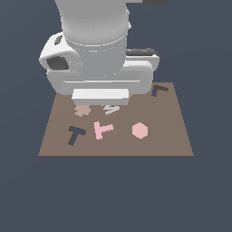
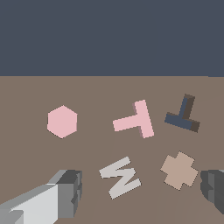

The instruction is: Insert a designated object into the corresponding slot on a board.

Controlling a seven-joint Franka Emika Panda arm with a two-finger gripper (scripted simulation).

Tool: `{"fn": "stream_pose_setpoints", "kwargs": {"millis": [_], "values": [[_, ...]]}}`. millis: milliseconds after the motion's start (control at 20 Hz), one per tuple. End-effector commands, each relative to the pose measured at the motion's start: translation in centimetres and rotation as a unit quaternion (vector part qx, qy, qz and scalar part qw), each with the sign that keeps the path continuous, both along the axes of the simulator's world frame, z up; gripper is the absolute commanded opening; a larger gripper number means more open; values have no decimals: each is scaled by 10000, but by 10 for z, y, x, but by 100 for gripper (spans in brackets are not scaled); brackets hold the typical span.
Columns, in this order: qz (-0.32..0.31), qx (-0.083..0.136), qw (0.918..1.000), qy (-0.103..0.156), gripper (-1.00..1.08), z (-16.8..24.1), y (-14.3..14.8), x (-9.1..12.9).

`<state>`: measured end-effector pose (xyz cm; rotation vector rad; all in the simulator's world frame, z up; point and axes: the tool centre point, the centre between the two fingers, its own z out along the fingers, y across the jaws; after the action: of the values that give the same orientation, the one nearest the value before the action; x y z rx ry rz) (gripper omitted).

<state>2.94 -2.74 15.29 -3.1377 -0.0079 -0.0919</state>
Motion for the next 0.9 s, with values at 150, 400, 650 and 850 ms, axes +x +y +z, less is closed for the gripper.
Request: {"fn": "stream_pose_setpoints", "kwargs": {"millis": [150, 400, 650, 850], "values": [[426, -10, 9990, 105, 100, -37, -5, 13], [814, -24, 9965, 197, 100, -71, -9, 24], [1061, -37, 9940, 256, 100, -92, -11, 32], [1163, -44, 9928, 280, 100, -100, -12, 36]]}}
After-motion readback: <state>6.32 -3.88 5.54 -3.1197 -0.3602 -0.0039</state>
